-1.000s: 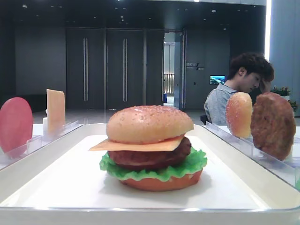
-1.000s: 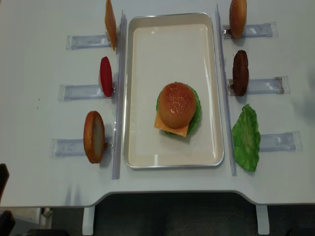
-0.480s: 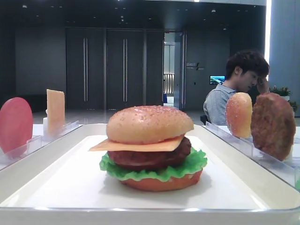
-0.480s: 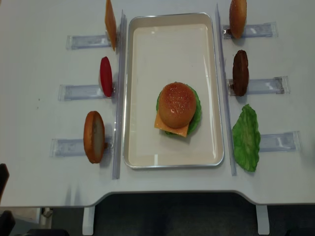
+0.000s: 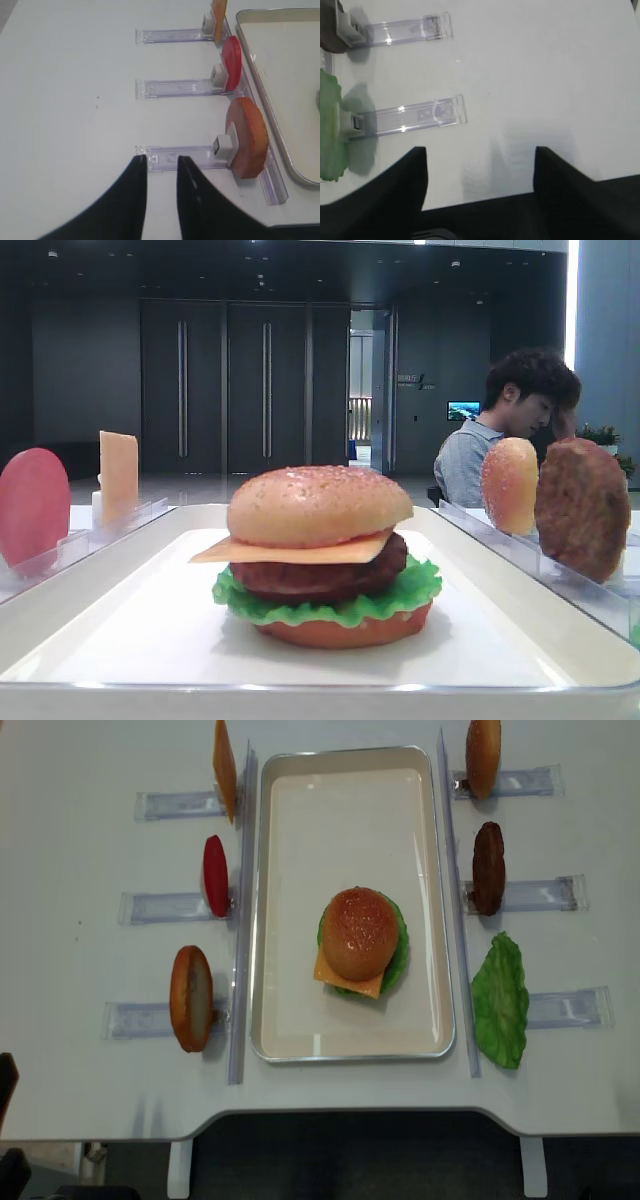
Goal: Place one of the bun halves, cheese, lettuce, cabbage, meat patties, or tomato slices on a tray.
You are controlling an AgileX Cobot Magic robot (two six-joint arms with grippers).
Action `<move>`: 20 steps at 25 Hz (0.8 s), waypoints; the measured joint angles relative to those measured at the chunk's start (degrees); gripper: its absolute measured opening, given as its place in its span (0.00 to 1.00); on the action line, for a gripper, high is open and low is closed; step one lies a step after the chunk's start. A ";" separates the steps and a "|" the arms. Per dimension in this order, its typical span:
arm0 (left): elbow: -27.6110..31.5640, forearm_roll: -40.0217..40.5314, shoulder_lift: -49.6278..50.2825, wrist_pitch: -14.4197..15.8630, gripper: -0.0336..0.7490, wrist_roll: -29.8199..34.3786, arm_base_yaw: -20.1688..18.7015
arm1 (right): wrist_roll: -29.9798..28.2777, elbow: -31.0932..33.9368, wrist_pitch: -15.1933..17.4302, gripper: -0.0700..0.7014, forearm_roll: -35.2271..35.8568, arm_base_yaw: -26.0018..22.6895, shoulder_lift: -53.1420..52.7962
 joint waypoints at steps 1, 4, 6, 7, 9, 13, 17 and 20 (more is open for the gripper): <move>0.00 0.00 0.00 0.00 0.25 0.00 0.00 | 0.00 0.89 0.07 0.66 0.00 0.00 -1.39; 0.00 0.00 0.00 0.00 0.25 0.00 0.00 | 0.00 2.11 0.07 0.66 0.00 0.00 -5.80; 0.00 0.00 0.00 0.00 0.25 0.00 0.00 | 0.00 2.22 0.11 0.66 0.00 0.00 -8.13; 0.00 0.00 0.00 0.00 0.25 0.00 0.00 | 0.00 2.22 0.11 0.66 0.00 0.00 -9.33; 0.00 0.00 0.00 0.00 0.25 0.00 0.00 | 0.00 2.22 0.11 0.66 0.00 0.00 -11.26; 0.00 0.00 0.00 0.00 0.25 0.00 0.00 | 0.00 2.28 0.11 0.66 0.00 0.00 -15.11; 0.00 0.00 0.00 0.00 0.25 0.00 0.00 | 0.00 2.28 0.11 0.66 0.00 0.00 -19.56; 0.00 0.00 0.00 0.00 0.25 0.00 0.00 | -0.39 2.68 0.11 0.66 0.00 0.00 -22.56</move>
